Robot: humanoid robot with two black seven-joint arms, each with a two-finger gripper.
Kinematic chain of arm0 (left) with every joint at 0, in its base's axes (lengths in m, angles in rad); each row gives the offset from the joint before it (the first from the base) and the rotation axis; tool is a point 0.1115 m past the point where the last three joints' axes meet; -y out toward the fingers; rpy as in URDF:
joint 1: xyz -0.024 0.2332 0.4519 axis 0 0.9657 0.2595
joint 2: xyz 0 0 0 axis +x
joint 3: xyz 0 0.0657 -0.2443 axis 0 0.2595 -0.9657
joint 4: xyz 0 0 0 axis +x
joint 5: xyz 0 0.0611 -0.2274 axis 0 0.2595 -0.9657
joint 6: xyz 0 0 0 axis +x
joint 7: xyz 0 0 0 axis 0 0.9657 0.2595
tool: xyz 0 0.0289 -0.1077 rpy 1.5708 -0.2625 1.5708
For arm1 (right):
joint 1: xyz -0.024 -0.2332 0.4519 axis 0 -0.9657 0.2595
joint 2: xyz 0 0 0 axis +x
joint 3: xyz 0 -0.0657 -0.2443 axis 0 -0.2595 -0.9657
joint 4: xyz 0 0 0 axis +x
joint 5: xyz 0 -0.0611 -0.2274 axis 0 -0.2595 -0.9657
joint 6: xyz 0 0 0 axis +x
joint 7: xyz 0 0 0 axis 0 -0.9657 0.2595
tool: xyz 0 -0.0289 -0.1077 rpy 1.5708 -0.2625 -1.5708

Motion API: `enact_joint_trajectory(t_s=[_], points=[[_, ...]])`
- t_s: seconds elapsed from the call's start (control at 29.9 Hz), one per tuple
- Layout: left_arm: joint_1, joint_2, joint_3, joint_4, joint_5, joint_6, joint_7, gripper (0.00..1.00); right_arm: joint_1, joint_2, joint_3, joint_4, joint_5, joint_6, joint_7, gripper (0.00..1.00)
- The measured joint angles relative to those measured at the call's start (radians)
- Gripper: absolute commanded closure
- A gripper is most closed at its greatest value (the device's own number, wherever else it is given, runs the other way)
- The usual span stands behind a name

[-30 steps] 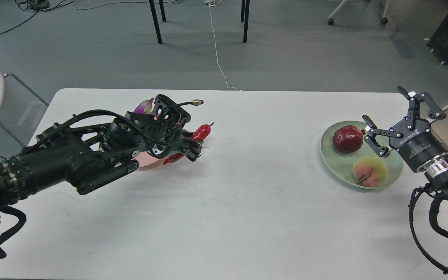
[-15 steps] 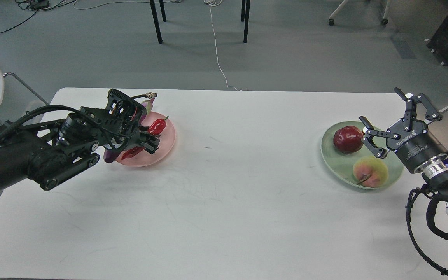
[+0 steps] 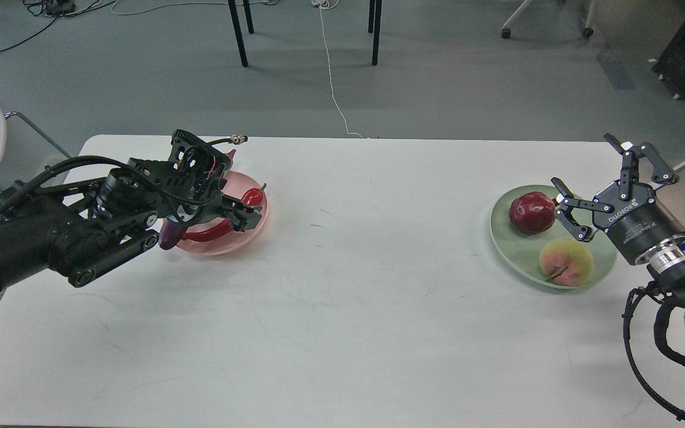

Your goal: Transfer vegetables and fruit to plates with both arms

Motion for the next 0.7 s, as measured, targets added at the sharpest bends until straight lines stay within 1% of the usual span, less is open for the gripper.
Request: enact_joint_trajectory(t_s=[0.1, 0.2, 0.3, 0.37, 0.47, 0.54, 0.6, 0.64, 0.7], points=[[-0.006, -0.026, -0.071, -0.06, -0.139, 0.085, -0.016, 0.02, 0.001, 0.002, -0.001, -0.002, -0.002, -0.003, 0.0, 0.03], [-0.002, -0.066, -0.144, -0.116, -0.361, 0.152, -0.02, 0.02, 0.008, 0.005, -0.005, -0.002, -0.005, -0.018, 0.0, 0.03], [0.034, -0.111, -0.194, -0.162, -0.61, 0.223, -0.034, 0.02, 0.014, 0.006, -0.007, -0.003, -0.007, -0.046, 0.0, 0.03], [0.087, -0.15, -0.236, -0.178, -0.793, 0.288, -0.045, 0.02, 0.019, 0.006, -0.008, -0.003, -0.008, -0.083, 0.0, 0.03], [0.161, -0.198, -0.304, -0.185, -0.989, 0.366, -0.054, 0.02, 0.044, 0.007, -0.016, -0.002, -0.008, -0.179, 0.0, 0.03], [0.221, -0.214, -0.353, -0.185, -1.056, 0.396, -0.057, 0.02, 0.069, 0.018, -0.031, -0.001, -0.009, -0.253, 0.0, 0.03], [0.293, -0.221, -0.424, -0.185, -1.083, 0.404, -0.058, 0.02, 0.094, 0.035, -0.045, 0.001, -0.009, -0.316, 0.0, 0.03], [0.334, -0.224, -0.475, -0.185, -1.09, 0.402, -0.058, 0.02, 0.106, 0.044, -0.052, 0.002, -0.009, -0.34, 0.0, 0.03], [0.405, -0.234, -0.584, -0.184, -1.094, 0.374, -0.059, 0.02, 0.126, 0.059, -0.063, 0.003, -0.01, -0.37, 0.0, 0.03]])
